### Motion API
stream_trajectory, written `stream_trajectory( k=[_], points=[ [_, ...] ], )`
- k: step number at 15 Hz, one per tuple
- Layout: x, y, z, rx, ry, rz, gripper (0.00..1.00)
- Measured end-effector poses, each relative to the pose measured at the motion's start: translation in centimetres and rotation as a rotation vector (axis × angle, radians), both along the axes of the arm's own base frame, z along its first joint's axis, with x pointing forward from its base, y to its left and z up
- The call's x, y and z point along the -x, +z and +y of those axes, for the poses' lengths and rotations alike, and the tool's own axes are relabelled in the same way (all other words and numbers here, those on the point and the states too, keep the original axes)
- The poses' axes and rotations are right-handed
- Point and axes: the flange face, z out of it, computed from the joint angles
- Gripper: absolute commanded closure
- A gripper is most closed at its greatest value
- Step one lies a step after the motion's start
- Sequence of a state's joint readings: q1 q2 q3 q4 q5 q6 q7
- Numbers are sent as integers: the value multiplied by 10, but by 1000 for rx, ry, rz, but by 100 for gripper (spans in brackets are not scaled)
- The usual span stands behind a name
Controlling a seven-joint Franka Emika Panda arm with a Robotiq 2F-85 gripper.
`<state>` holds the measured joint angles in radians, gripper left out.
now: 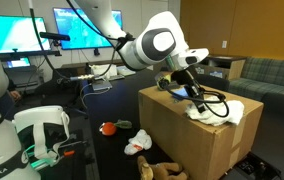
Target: Put the white towel on the table, the moose on the box, the blue sponge on the table, the white cloth on the box, the duster on the table, lastly, the turnip plushie on the box
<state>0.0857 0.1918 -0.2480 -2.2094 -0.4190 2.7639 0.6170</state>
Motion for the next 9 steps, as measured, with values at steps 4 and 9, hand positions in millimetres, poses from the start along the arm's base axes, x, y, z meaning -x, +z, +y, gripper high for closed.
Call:
stream_trajectory(
  k=[4,9],
  points=[
    [32,21,-28,63,-57,-7,94],
    [85,37,-62,128,-154,8,94]
  ],
)
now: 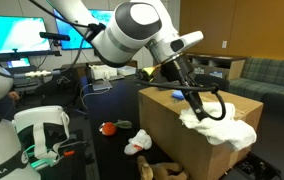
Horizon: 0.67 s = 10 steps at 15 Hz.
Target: Put the white towel on the table, the moose on the box, the blue sponge on the table, the white cloth on the box, the duster on the table, lastly, the turnip plushie on the box
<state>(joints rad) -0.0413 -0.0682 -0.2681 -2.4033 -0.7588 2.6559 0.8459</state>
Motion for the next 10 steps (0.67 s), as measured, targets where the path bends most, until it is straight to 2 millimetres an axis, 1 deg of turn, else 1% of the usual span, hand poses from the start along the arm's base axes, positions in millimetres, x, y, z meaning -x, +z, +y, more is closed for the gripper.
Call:
stream_trajectory(
  k=[2,5,7,10],
  points=[
    [22,-8,-7,-1,-27,24,94],
    [45,-38,-7,-24,-46,82,94],
    [52,-60,-2,-39,-48,123,94],
    [53,-93,5,-63,-40,166,94]
  ],
)
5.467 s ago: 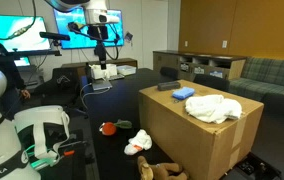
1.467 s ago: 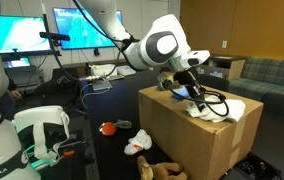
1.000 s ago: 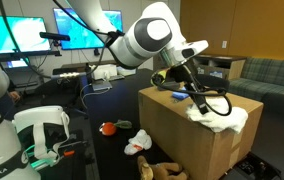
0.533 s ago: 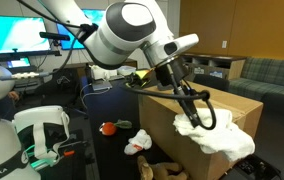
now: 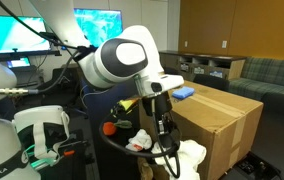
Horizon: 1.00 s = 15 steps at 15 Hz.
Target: Put the white towel on the table, the moose on the box, the blue sponge on the table, the white cloth on the box, the duster on the table, lastly, the turnip plushie on the box
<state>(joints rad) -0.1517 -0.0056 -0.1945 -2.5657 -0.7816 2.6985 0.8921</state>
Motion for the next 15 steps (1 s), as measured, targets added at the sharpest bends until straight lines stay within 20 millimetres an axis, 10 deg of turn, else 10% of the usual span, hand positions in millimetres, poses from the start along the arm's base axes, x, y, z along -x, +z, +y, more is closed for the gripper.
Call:
stream_trajectory(
  k=[6,8,15],
  points=[
    [-9,-51,-9,-23,-28,59,94],
    [-13,-62,-19,-17,-54,69,60],
    [-28,-78,-23,-1,-89,70,21]
  ],
)
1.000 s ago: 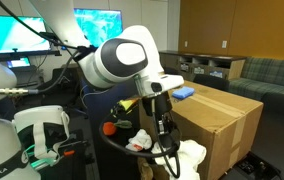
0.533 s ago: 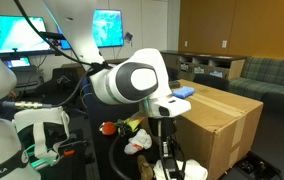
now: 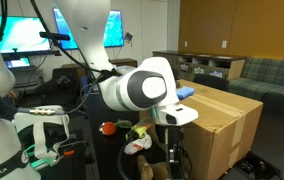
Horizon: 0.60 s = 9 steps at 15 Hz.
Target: Put the white towel on the table, the moose on the box, the blue sponge on the table, the white cloth on the box, the duster on the table, lastly, the turnip plushie on the box
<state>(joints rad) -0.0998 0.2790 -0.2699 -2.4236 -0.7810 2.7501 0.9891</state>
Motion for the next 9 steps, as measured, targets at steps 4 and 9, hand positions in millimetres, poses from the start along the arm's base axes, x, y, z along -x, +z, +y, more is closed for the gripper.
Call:
stream_trajectory(
  k=[4,9],
  points=[
    [-2,3,16,-4,27,-7,0],
    [20,-7,62,-67,125,16,0]
  ],
)
